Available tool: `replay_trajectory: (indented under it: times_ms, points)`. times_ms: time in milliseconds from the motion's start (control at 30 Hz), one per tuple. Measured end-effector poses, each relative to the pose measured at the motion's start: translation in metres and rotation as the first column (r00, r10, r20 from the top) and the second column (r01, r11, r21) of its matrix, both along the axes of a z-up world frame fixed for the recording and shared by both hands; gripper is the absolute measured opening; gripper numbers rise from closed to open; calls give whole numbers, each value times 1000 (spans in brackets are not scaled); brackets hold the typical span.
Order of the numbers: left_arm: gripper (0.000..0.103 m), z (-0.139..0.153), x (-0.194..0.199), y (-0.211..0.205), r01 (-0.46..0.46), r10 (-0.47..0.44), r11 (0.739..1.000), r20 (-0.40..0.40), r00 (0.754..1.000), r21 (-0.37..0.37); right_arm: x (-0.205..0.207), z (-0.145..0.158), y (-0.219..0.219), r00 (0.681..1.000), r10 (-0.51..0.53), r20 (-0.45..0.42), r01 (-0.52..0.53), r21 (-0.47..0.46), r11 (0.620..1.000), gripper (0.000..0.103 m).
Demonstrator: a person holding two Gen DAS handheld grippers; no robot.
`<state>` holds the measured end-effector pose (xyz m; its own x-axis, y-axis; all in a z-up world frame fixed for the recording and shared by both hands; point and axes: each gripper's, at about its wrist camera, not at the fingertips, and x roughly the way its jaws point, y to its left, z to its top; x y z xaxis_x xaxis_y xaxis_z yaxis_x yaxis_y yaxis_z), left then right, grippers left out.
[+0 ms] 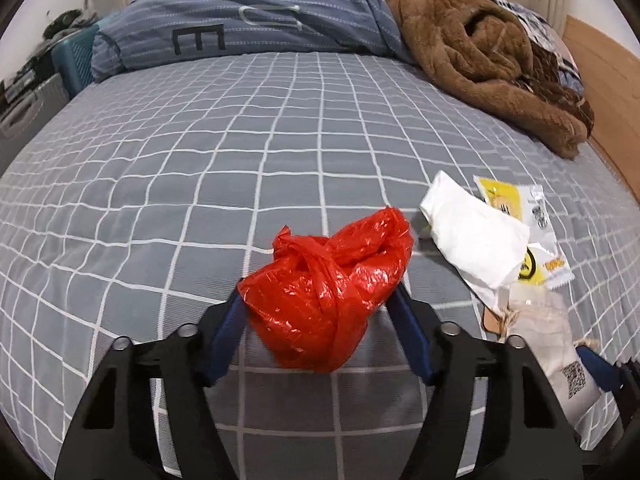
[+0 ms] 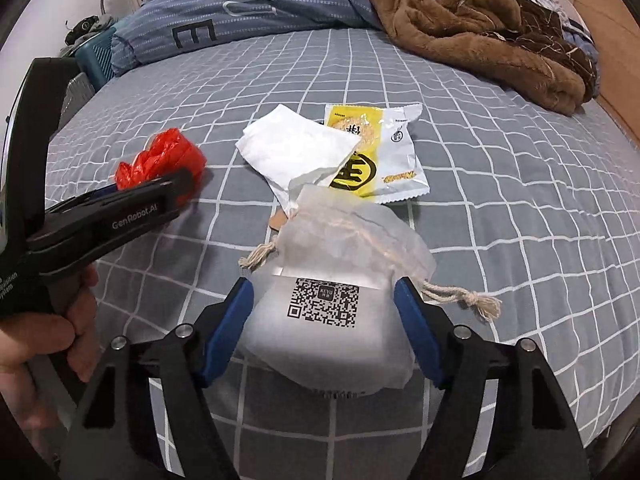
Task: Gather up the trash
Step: 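Grasp the red plastic bag with the left tool while the right tool grasps the white drawstring pouch, then lift the red bag and white pouch and carry both down over the floor bin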
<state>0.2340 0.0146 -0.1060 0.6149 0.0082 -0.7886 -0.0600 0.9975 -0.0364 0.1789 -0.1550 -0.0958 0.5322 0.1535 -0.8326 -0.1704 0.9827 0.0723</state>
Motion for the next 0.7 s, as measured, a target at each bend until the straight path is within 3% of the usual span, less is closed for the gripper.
replay_trajectory:
  times_ms: [267, 433, 700]
  points:
    - [52, 0, -5, 0, -2, 2, 1000, -9, 1000, -2, -1, -8, 5, 1000, -6, -29, 5, -43, 999, 72]
    - [50, 0, -7, 2, -11, 11, 1000, -12, 1000, -6, 1, -7, 1, 999, -6, -37, 5, -19, 1000, 57]
    - [49, 0, -8, 1, -13, 13, 1000, -12, 1000, 6, -2, -1, 0, 1000, 7, -7, -7, -10, 1000, 53]
